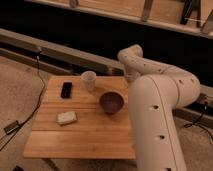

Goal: Place the pepper in the ceramic bowl

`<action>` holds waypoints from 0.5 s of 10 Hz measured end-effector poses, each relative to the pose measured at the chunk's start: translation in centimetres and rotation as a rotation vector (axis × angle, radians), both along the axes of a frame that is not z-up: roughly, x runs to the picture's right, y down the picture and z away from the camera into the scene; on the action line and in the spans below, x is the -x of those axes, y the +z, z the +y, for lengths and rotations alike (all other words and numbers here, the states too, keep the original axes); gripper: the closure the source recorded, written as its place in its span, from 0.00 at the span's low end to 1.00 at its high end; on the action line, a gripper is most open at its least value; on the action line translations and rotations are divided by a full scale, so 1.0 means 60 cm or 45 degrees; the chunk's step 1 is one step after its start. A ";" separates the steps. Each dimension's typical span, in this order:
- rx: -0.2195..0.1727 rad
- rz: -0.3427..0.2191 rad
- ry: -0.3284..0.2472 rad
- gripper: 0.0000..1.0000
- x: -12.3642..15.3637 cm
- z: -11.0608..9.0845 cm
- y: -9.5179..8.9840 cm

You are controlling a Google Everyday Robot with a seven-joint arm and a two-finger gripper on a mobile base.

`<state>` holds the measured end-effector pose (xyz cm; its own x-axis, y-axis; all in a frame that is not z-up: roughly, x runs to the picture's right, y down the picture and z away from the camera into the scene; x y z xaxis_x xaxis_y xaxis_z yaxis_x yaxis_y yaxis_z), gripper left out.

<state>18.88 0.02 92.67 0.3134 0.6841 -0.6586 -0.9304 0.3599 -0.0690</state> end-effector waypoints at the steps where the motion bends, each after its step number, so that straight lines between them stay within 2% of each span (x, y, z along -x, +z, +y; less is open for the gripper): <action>1: -0.001 0.000 -0.003 0.35 0.000 0.000 0.000; 2: 0.002 -0.004 -0.014 0.35 -0.001 0.000 0.003; 3: 0.010 -0.030 -0.055 0.35 -0.002 0.002 0.011; 5: 0.026 -0.119 -0.174 0.35 0.001 0.003 0.039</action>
